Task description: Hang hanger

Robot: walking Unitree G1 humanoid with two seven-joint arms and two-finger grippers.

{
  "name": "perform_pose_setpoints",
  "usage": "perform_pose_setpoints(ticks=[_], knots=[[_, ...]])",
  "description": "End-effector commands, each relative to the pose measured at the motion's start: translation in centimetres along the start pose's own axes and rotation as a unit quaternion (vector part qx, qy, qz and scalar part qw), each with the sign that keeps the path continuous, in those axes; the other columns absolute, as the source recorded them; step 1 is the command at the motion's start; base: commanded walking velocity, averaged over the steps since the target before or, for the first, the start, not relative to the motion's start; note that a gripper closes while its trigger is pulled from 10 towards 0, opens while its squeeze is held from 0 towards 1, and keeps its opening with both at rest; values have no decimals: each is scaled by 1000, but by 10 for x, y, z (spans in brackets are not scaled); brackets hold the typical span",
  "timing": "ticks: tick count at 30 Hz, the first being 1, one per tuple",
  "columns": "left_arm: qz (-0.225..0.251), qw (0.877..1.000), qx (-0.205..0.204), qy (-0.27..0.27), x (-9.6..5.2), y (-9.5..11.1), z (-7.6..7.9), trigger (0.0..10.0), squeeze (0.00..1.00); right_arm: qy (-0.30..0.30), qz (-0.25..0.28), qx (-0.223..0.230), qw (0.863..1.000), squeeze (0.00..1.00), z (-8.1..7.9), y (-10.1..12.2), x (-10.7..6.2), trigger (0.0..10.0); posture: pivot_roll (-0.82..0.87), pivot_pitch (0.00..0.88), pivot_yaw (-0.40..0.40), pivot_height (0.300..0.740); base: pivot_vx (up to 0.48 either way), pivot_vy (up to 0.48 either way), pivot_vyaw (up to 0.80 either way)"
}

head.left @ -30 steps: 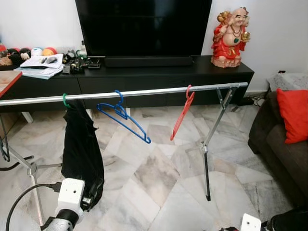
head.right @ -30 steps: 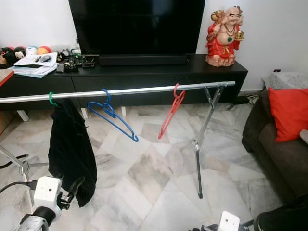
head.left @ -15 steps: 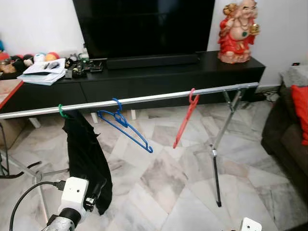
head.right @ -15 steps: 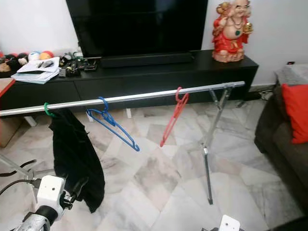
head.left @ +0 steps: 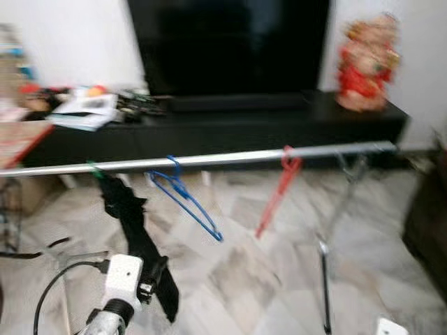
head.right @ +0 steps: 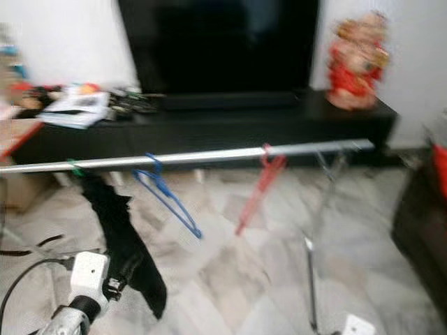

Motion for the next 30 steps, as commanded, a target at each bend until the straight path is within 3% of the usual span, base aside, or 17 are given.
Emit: perform_pose_setpoints(ticks=[1,9,14,26,30], knots=[[-15,1000,2,13,-3,-5,-7,10000,0,25,7,6,1000,0,-17,4,1,10000,213,0,13,740,337,0,0],[-15,1000,1,15,-3,-5,-6,10000,0,51,36,11,998,0,-27,20,4,10000,201,0,8,740,336,0,0],[-15,1000,-2,14,-1,-4,-4,10000,0,80,35,-12,996,0,-35,24,5,10000,198,0,2,740,337,0,0],[-12,1000,-6,24,0,-3,-3,10000,0,71,0,-43,997,0,-19,10,3,10000,211,0,-21,740,327,0,0],[-16,1000,-9,21,-1,-4,-1,10000,0,68,-11,-53,996,0,-18,7,3,10000,215,0,-28,740,0,0,372]])
Point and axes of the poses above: a point about 5 cm out from each wrist's last joint towards the gripper, its own x axis pointing out of the wrist towards the gripper, its own y axis along the axis of the wrist's last joint, z = x × y, the point moved 2 cm from there along x, pointing out of the wrist towards the gripper, and after that the axes turned 14 degrees about x, right-handed, at the moved point
